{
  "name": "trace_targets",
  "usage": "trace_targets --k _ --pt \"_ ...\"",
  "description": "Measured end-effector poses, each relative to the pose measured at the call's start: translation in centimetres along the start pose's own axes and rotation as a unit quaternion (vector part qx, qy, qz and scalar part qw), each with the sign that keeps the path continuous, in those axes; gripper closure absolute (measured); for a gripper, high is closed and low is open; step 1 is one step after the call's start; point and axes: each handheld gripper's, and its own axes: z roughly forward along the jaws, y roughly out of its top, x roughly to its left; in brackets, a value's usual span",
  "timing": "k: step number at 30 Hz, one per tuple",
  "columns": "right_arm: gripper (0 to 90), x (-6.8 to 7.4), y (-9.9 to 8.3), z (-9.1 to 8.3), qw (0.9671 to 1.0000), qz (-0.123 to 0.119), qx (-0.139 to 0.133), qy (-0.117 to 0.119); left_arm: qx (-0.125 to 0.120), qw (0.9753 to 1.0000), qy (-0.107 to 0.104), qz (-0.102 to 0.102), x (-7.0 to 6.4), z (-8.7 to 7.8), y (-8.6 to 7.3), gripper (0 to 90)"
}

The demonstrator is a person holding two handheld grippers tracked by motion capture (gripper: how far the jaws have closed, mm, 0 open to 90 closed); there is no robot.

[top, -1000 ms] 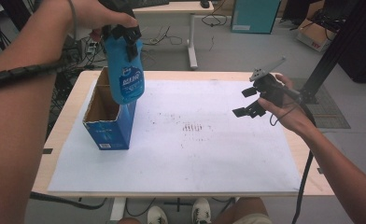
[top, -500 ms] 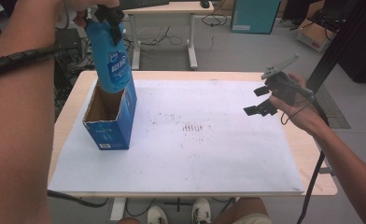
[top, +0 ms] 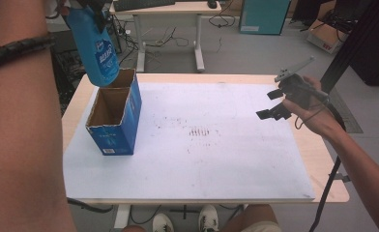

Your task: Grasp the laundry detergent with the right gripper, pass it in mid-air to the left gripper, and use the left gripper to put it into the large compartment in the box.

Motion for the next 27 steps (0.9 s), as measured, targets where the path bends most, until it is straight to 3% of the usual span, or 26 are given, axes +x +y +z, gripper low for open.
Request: trace_targets --k 11,17,27 --pt "7.7 0.3 0.0 -0.2 0.9999 -0.002 0.008 -0.010 -0.028 0.9989 0.002 -0.037 1.9 -0.2 -0.5 36.7" --pt "7.7 0.3 0.0 -0.2 0.9999 -0.006 0.011 -0.011 -0.026 0.9981 0.000 -0.057 2.5 0.0 -0.6 36.8" --pt "7.8 0.3 0.0 -0.2 0.9998 -0.011 0.013 -0.014 -0.030 0.9973 -0.002 -0.067 2.9 0.4 -0.5 36.8"
